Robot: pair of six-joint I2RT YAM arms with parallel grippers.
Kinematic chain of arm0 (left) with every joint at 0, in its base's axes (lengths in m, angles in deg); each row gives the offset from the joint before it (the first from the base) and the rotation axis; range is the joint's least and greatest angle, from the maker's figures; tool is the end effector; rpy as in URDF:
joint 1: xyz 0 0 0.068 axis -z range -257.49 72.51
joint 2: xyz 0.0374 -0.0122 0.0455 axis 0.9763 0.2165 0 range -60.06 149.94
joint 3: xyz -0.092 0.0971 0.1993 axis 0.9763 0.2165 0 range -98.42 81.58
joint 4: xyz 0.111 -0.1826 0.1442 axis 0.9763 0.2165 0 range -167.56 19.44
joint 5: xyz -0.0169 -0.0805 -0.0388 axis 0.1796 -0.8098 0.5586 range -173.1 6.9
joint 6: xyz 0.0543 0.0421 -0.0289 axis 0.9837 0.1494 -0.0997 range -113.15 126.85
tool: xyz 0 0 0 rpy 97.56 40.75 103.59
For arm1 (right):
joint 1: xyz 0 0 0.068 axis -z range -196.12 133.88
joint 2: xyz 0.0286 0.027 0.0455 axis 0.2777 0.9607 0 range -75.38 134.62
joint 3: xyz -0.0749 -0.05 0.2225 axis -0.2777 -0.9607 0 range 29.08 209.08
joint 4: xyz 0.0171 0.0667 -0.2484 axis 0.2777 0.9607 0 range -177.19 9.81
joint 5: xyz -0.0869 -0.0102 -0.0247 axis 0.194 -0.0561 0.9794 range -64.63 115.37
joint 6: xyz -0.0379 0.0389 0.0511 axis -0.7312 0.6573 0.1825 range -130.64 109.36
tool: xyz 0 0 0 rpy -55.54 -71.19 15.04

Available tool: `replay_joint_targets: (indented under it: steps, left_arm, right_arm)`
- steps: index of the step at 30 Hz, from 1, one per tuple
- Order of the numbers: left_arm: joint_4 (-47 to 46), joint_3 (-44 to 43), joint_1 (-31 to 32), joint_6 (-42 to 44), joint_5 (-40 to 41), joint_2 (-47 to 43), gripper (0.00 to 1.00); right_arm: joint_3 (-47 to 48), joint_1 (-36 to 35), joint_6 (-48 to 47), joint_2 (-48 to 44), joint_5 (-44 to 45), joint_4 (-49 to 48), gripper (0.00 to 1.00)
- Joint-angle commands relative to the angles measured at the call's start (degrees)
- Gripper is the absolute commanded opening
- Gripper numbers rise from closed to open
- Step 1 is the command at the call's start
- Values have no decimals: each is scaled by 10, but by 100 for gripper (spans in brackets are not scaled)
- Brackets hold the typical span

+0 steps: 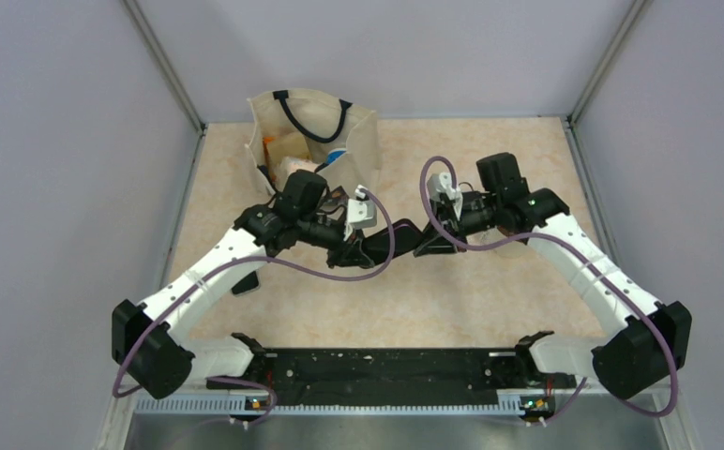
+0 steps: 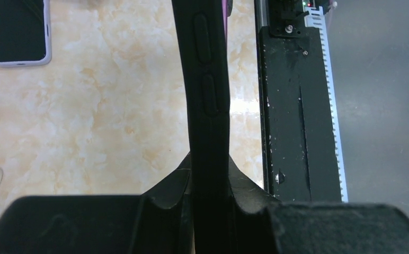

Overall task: Take the phone out of the phone case
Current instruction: Remove the phone case from the phone.

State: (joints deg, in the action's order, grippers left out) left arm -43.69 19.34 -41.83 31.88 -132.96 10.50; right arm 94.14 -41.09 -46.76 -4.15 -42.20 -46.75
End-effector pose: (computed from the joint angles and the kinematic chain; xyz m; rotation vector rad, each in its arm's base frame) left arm 0.1959 -0.1995 0.2780 1.4810 1.6454 -1.0925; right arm 0.2106 0.1619 0.2938 -1.4709 1.4481 1.2511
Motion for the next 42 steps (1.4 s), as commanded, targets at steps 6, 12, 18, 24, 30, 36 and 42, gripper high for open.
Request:
replay_joint_targets:
  steps: [6, 12, 18, 24, 30, 36, 42]
  left_arm:
    - [114, -81, 4, 227, -83, 29, 0]
    - [139, -85, 8, 269, -68, 36, 0]
    - [160, -78, 23, 305, -40, 31, 0]
    - [183, -71, 38, 344, 3, 27, 0]
    - [195, -64, 45, 372, 33, 23, 0]
    - [204, -58, 50, 395, 65, 21, 0]
    - [208, -42, 60, 416, 101, 19, 0]
  right_arm:
    - [13, -39, -185, -40, 40, 79, 0]
    - [7, -44, -244, -41, 56, 89, 0]
    - [14, -47, -270, -36, 63, 92, 0]
    - [33, -65, -301, -21, 86, 127, 0]
    - [27, -79, -320, -14, 108, 136, 0]
    - [24, -82, -337, -13, 125, 137, 0]
    - [24, -82, -365, -8, 140, 152, 0]
